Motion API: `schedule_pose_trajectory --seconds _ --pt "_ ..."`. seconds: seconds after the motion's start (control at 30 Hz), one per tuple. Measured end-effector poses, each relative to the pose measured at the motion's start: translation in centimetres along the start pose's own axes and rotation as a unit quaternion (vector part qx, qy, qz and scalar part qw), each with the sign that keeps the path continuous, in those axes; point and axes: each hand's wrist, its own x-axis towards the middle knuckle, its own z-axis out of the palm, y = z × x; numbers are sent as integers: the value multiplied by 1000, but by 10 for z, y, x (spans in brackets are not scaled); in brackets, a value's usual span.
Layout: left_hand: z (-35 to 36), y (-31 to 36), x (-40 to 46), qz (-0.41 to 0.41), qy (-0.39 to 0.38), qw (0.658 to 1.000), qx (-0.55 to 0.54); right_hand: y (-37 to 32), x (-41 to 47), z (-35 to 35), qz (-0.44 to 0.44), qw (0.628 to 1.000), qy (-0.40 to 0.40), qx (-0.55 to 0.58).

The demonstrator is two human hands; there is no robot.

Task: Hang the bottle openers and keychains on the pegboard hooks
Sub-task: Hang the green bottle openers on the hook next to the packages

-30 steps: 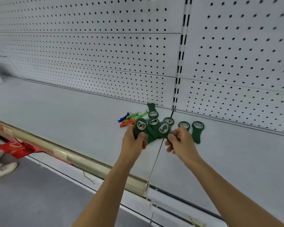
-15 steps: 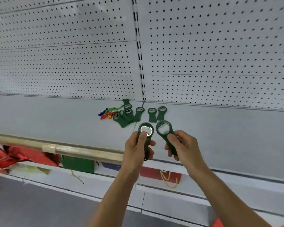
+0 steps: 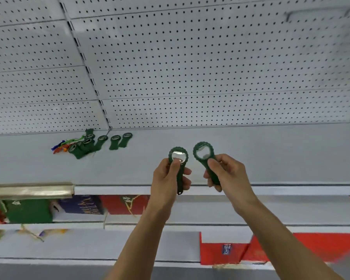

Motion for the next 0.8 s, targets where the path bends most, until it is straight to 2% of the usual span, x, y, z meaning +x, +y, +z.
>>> schedule_pose_trajectory --seconds 0.17,0.37,0.57,0.8 --pt "106 -2 -50 0 -32 999 -6 5 -31 -113 1 1000 31 -1" --pt "193 12 -85 16 -58 998 -26 0 -57 -209 -22 997 68 7" --pt "251 41 -88 56 -95 994 -26 -21 -53 -261 -65 992 107 36" --pt "302 77 -53 94 -139 985 -32 -48 -18 -305 -113 976 177 63"
